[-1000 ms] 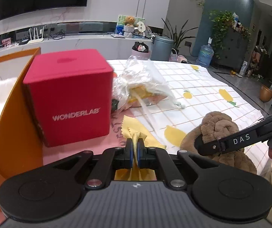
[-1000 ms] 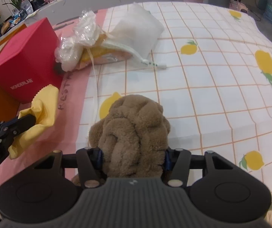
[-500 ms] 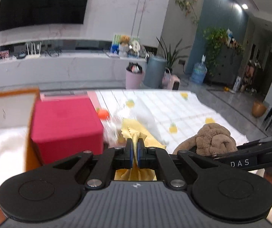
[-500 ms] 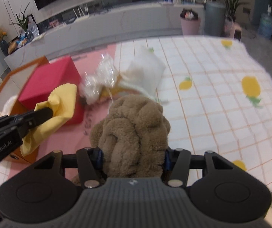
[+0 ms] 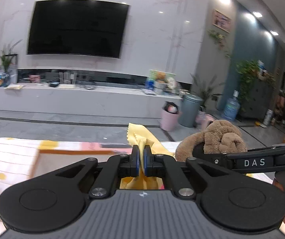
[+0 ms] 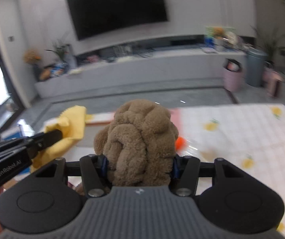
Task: Organize soft objects
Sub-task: 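Carry the yellow cloth and brown bear with both tools to the orange box, then release the yellow cloth into the box with the left tool while the right tool lowers the bear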
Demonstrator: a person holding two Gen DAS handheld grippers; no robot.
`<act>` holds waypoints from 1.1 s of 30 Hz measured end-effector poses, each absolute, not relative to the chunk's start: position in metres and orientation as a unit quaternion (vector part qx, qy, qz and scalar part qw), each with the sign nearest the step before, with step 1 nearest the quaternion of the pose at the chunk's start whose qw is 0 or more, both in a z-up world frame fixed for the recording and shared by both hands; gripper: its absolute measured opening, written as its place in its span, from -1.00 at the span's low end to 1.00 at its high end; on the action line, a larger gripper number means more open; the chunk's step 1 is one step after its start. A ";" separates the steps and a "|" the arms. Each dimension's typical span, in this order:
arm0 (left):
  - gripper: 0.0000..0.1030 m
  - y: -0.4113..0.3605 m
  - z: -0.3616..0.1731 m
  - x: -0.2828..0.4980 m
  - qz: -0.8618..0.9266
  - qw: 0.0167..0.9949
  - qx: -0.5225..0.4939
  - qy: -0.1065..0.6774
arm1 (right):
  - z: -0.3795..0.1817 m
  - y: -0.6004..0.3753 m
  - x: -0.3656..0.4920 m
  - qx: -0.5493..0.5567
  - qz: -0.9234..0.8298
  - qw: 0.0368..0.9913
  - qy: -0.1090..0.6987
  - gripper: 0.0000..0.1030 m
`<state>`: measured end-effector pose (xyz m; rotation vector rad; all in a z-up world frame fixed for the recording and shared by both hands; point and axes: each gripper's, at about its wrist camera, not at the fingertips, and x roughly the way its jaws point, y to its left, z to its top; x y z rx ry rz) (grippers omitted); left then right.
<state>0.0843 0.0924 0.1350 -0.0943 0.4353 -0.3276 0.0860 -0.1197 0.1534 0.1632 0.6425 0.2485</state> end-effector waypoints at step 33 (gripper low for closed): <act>-0.22 0.168 0.012 0.227 -0.037 0.912 0.056 0.406 | 0.027 0.051 0.285 -0.091 0.199 0.876 0.430 0.06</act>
